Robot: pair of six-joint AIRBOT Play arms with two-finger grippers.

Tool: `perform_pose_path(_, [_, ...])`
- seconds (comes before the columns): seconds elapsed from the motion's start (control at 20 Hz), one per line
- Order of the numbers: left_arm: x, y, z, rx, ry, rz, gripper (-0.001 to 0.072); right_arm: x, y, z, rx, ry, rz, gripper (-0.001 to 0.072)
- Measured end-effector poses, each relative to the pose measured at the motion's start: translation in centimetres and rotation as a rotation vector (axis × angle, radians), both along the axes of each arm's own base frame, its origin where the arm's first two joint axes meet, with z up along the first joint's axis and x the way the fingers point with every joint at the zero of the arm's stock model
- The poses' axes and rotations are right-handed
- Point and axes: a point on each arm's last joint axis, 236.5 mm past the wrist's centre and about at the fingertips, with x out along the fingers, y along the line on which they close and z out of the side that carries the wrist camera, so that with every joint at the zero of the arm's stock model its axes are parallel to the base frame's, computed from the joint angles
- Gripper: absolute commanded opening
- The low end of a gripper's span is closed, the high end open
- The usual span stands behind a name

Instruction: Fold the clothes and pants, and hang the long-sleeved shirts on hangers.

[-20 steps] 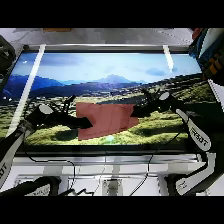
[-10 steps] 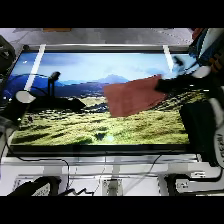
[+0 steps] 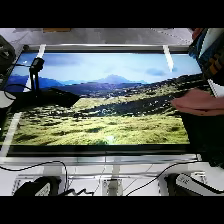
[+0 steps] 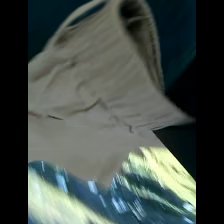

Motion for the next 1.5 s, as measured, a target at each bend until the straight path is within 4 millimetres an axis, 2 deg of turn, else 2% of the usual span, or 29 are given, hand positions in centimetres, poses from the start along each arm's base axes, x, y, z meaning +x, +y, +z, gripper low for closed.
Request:
perform_pose_path(0.2, [-0.2,0.0,0.5,0.000,-0.014,0.000,0.0690,-9.8,-3.4,-1.0,0.026,0.209,-0.254,0.0034])
perform_pose_path(0.25, [-0.2,0.0,0.6,0.000,-0.016,0.000,0.0690,-11.9,-3.7,-1.2,0.035,0.261,-0.304,0.0150])
perform_pose_path(0.35, [-0.2,0.0,0.6,0.000,-0.018,0.001,0.0690,-14.4,-4.2,-1.5,0.046,0.320,-0.369,0.0570])
perform_pose_path(0.4, [-0.2,0.0,0.7,0.000,-0.019,0.001,0.0690,-15.2,-4.3,-1.6,0.051,0.339,-0.388,0.0692])
perform_pose_path(0.5, [-0.3,0.0,0.7,-0.001,-0.019,0.001,0.0689,-16.2,-4.3,-1.7,0.058,0.363,-0.415,0.0685])
perform_pose_path(0.55, [-0.3,0.0,0.7,-0.001,-0.019,0.001,0.0689,-16.4,-4.4,-1.7,0.058,0.365,-0.422,0.0659])
perform_pose_path(0.6, [-0.3,0.0,0.7,-0.001,-0.019,0.001,0.0689,-16.5,-4.4,-1.7,0.059,0.364,-0.425,0.0490])
perform_pose_path(0.7, [-0.3,0.0,0.7,-0.002,-0.018,0.001,0.0690,-15.7,-4.5,-1.8,0.068,0.327,-0.416,0.0160])
perform_pose_path(0.75, [-0.3,-0.1,0.8,-0.008,-0.018,0.001,0.0689,-14.7,-4.2,-1.8,0.084,0.290,-0.399,0.0043])
perform_pose_path(0.85, [-0.3,-0.2,0.9,-0.021,-0.017,0.001,0.0686,-11.1,-3.0,-1.6,0.135,0.174,-0.302,0.0021])
perform_pose_path(0.95, [-0.2,0.1,0.8,0.000,-0.021,0.003,0.0686,-6.9,-0.6,-0.9,0.178,0.062,-0.150,0.0021])
perform_pose_path(1.05, [0.1,1.5,0.2,0.092,-0.043,0.016,0.0686,-2.3,3.5,0.1,0.211,-0.028,0.051,0.0020])
perform_pose_path(1.2, [0.8,5.8,0.0,0.317,-0.094,0.077,0.0686,2.5,11.4,0.7,0.198,-0.044,0.384,0.0020])
perform_pose_path(1.35, [1.0,9.6,0.7,0.493,-0.141,0.140,0.0686,4.3,18.8,0.1,0.115,0.032,0.676,0.0020])
perform_pose_path(1.5, [1.0,11.5,1.2,0.575,-0.160,0.172,0.0687,5.2,25.3,-0.3,0.009,0.074,0.909,0.0020])
